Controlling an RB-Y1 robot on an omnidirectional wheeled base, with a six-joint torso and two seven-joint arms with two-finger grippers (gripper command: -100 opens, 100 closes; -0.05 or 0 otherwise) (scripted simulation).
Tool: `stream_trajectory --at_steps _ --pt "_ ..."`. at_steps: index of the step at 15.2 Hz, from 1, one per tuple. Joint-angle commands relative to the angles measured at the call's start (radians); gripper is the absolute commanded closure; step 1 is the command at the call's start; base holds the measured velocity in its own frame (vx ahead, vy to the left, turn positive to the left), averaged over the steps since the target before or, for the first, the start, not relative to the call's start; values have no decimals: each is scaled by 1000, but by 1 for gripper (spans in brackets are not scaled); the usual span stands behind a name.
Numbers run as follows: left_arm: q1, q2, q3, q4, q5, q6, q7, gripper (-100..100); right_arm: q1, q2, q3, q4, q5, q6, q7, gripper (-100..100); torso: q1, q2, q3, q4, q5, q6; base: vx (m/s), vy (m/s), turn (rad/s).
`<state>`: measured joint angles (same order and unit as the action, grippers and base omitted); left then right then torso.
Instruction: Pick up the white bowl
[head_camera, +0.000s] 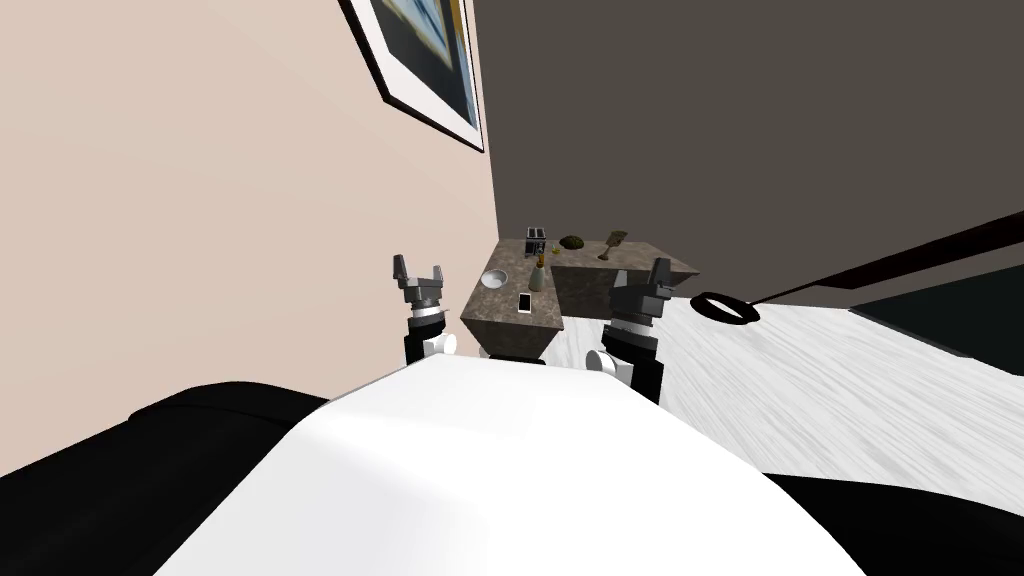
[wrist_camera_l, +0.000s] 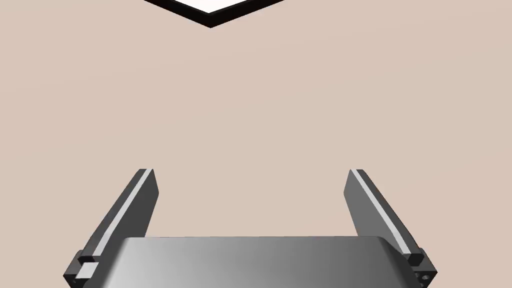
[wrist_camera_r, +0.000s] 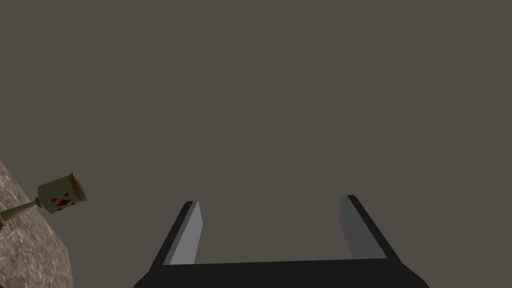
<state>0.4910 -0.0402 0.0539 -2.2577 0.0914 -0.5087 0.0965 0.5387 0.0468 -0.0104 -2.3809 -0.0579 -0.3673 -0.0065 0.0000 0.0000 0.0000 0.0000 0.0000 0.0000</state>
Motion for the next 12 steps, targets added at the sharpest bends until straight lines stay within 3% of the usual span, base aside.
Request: stream_trajectory --at_steps 1,2,4,7,9,12 --pt "-10 45 -1 12 2 13 0 -100 0 0 0 0 0 0 0 0 0 0 0 0 0 0 0 0 0" --pt "-10 45 -1 12 2 13 0 -100 0 0 0 0 0 0 0 0 0 0 0 0 0 0 -4 -7 -7" --pt "-35 99 -2 40 6 44 -1 -100 0 0 0 0 0 0 0 0 0 0 0 0 0 0 -8 -14 -11" --pt "-52 141 -3 60 9 65 -2 -100 0 0 0 0 0 0 0 0 -1 1 0 0 0 0 -12 -18 -12" --pt "-96 198 -6 110 16 116 -4 -100 0 0 0 0 0 0 0 0 -1 1 0 0 0 0 -13 -22 -15" --pt "-121 230 -7 140 20 152 -5 -100 0 0 0 0 0 0 0 0 -2 1 0 0 0 0 -19 -27 -20"
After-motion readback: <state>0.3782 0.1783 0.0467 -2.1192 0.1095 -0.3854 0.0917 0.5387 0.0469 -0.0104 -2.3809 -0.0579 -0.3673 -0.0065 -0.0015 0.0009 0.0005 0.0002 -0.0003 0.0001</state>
